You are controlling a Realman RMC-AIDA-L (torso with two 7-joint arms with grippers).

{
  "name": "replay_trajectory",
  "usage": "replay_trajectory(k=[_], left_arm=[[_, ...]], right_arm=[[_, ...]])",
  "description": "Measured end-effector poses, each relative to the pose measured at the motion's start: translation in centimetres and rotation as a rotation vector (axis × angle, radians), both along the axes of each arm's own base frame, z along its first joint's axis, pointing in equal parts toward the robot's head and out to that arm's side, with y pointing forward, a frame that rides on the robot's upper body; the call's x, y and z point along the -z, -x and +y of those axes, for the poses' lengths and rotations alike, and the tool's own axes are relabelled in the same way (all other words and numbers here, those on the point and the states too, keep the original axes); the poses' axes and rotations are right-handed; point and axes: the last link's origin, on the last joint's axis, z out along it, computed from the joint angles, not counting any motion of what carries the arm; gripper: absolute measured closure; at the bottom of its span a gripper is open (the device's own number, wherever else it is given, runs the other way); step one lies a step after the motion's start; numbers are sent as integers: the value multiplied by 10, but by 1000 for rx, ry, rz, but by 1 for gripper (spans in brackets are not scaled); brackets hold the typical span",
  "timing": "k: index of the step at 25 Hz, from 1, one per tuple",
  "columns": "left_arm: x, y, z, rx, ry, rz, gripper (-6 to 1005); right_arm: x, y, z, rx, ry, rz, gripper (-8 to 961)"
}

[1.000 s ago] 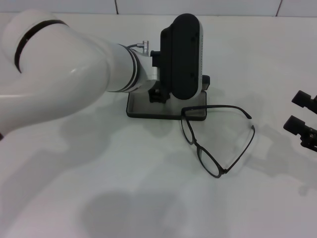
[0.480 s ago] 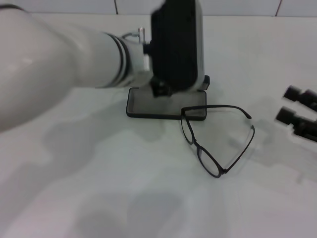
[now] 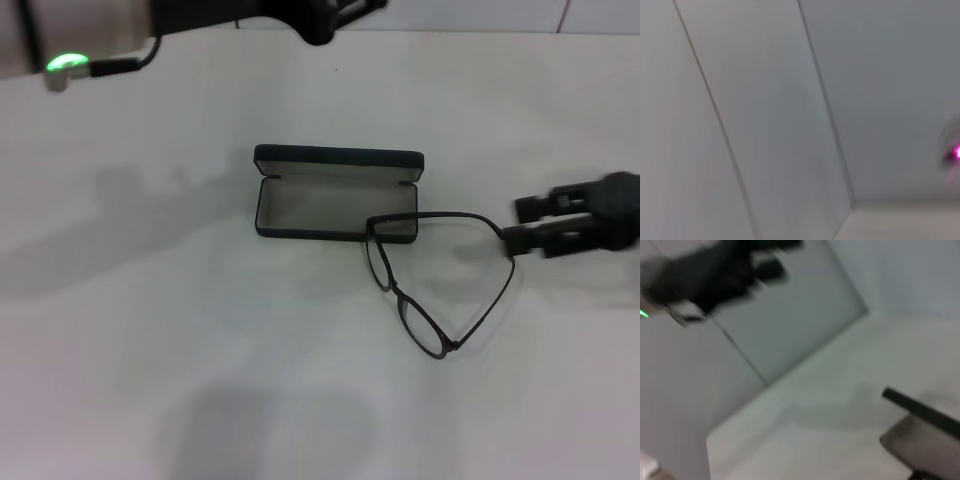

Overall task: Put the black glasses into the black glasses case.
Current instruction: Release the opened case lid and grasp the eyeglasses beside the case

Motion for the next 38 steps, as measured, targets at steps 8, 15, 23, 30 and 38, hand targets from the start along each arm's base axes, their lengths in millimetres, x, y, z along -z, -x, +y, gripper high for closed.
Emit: replay_trajectory(k=[8,15,23,30,38], left_arm=[[-3,47,-5,3,121,-165,680],[-18,77,-21,76,70,-298,679],[-21,98,-22,105,61,-369,678],[-18,100,-24,124,63,-372,680],[-15,103,-25,116,78,-377,679]], right_arm=[[44,69,44,54,169,-372,211],[84,105,64,57,224,-577,217],[104,120,61,79,257,-652,224],[125,116,58,69,225,-707,230],[135,108,56,68,218,-688,342]])
